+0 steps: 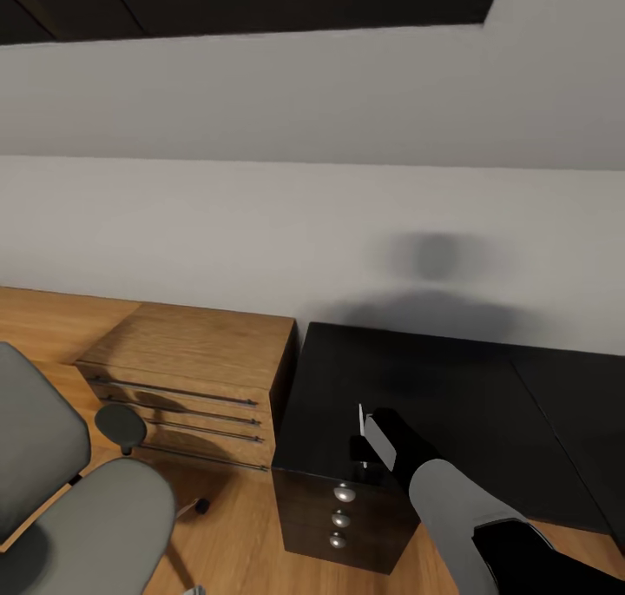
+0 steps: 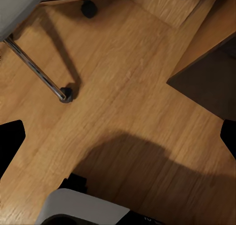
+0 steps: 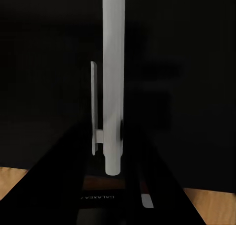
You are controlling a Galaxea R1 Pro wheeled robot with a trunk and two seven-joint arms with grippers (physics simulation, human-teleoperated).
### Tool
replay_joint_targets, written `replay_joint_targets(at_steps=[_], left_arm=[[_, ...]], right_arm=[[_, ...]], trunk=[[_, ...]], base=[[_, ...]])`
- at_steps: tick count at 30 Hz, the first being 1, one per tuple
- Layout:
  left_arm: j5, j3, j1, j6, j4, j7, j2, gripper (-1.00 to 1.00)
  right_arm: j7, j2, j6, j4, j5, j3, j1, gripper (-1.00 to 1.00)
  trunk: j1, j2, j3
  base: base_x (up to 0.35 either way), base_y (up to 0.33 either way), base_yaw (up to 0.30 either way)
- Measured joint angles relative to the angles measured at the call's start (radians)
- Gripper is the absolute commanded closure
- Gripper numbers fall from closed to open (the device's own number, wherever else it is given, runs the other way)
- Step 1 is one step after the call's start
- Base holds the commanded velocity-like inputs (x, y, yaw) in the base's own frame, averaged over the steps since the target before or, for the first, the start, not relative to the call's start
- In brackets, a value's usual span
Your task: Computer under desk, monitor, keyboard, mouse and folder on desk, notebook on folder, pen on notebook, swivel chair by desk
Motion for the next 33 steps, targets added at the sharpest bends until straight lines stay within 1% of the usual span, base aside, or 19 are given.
replay_joint_targets(at_steps=[14,18,23,27,33], left_arm=[[0.000,0.000,0.000,0.000,0.000,0.000,0.000,-1.00],[0.001,0.003,0.000,0.000,0.003,0.001,0.001,-1.00],[0.000,0.001,0.000,0.000,0.006,-0.002,0.000,-1.00],[0.000,0.000,0.000,0.000,0.006,-0.002,0.000,-1.00],[0.000,0.000,0.000,0.000,0.006,-0.002,0.000,-1.00]], right_arm=[[0.000,0.000,0.000,0.001,0.000,0.000,0.000,1.00],[-0.001,0.000,0.001,-0.003,0.000,-0.007,0.000,1.00],[-0.002,0.000,0.003,-0.004,0.000,-0.012,0.000,1.00],[-0.001,0.000,0.003,-0.003,0.000,-0.011,0.000,1.00],[-0.003,0.000,0.002,-0.002,0.001,-0.011,0.000,1.00]], trunk=[[-0.054,0.098,0.044],[-0.054,0.098,0.044],[-0.054,0.099,0.047],[-0.054,0.099,0.048],[-0.053,0.099,0.048]], base=[[0.000,0.000,0.000],[0.000,0.000,-0.001],[-0.034,-0.010,-0.195],[-0.195,-0.116,-0.181],[-0.251,-0.162,-0.027]])
